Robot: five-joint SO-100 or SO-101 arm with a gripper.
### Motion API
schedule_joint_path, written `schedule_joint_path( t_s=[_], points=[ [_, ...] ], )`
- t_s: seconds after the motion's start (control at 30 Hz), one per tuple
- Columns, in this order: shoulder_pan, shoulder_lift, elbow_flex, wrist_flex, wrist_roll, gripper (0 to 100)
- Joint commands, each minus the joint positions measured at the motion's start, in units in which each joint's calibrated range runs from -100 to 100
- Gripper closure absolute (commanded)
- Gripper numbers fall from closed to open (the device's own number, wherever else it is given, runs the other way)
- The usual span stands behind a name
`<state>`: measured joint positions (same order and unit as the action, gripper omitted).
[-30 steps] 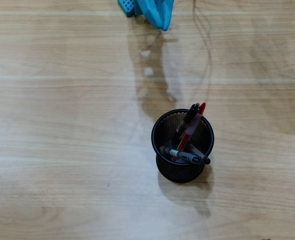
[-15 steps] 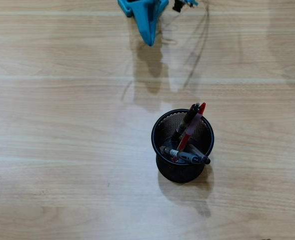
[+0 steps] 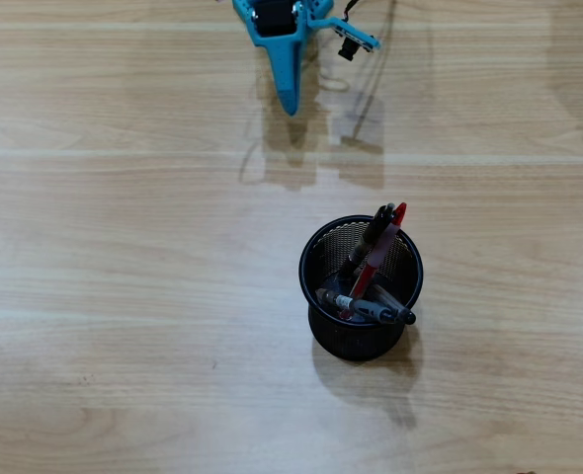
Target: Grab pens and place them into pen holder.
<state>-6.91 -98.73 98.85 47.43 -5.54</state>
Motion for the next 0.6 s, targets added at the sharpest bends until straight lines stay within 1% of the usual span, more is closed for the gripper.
schedule_joint_path(
  t_s=[0.0,0.57],
  points=[
    [1.6,-0.7,0.5,3.8,2.6,97],
    [1.6,-0.7,0.5,4.0,3.1,96]
  ],
)
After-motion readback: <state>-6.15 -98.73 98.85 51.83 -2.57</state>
